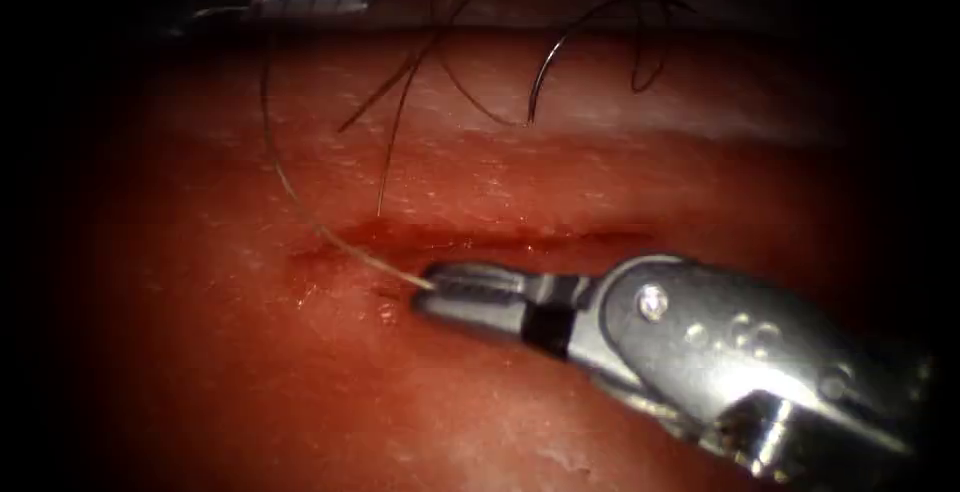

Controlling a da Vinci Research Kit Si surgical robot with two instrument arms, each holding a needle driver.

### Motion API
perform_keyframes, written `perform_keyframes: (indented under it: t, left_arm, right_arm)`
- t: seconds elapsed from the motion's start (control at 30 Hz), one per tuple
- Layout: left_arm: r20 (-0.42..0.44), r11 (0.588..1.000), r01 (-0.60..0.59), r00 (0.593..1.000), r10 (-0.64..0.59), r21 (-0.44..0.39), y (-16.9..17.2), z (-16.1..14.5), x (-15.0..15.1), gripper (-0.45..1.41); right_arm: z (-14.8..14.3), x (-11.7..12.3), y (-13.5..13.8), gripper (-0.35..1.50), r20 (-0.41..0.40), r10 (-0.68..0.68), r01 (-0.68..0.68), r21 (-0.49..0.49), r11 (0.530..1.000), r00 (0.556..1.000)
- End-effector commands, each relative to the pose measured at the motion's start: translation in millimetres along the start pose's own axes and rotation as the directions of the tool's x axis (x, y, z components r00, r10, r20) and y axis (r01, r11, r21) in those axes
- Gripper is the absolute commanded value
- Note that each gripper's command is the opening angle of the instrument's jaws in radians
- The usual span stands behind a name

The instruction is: Wound Closure

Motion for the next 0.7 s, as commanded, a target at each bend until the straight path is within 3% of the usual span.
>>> perform_keyframes:
  t: [0.03,0.07,0.1,0.17,0.43,0.5,0.53,0.57,0.6,0.7]
  left_arm:
    - [0.0,1.0,-0.003,1.0,0.003,-0.002,-0.3,0.7,0.0,-0.35]
    - [0.0,1.0,-0.004,1.0,0.004,-0.003,-0.3,0.7,0.0,-0.35]
    - [0.0,1.0,-0.004,1.0,0.004,-0.004,-0.4,0.7,0.0,-0.35]
    - [0.001,1.0,-0.004,1.0,0.004,-0.008,-0.4,0.7,0.0,-0.35]
    - [-0.014,1.0,0.006,1.0,-0.006,-0.021,0.2,0.5,-0.2,-0.35]
    - [-0.014,1.0,0.006,1.0,-0.006,-0.022,0.5,0.5,-0.2,-0.35]
    - [-0.018,0.999,0.012,1.0,-0.013,-0.031,0.9,0.5,-0.2,-0.35]
    - [-0.018,0.999,0.019,1.0,-0.019,-0.031,1.0,0.5,-0.2,-0.35]
    - [-0.02,0.999,0.019,1.0,-0.02,-0.033,1.1,0.5,-0.2,-0.35]
    - [-0.027,0.998,0.042,0.999,-0.043,-0.046,1.5,0.6,-0.1,-0.35]
  right_arm:
    - [0.3,0.4,1.0,0.26,-0.005,-0.001,0.001,0.001,1.0,1.0]
    - [0.2,0.5,1.1,0.94,-0.016,-0.006,0.006,0.008,1.0,1.0]
    - [0.2,0.5,0.7,1.38,-0.035,0.018,-0.018,0.014,1.0,0.999]
    - [0.2,0.7,-0.3,1.47,-0.036,0.019,-0.018,0.043,0.999,0.999]
    - [0.4,0.7,-2.5,1.47,-0.037,0.007,-0.002,0.146,0.989,0.999]
    - [0.4,0.8,-2.0,1.33,-0.037,0.005,0.0,0.135,0.991,0.999]
    - [0.7,0.8,-0.7,0.46,-0.028,-0.013,0.016,0.103,0.995,1.0]
    - [0.9,0.7,-0.3,-0.06,-0.013,-0.015,0.016,0.098,0.995,1.0]
    - [1.2,0.7,0.3,-0.35,0.013,-0.016,0.015,0.097,0.995,1.0]
    - [2.3,0.3,1.9,-0.35,0.028,-0.037,0.036,0.05,0.998,0.999]
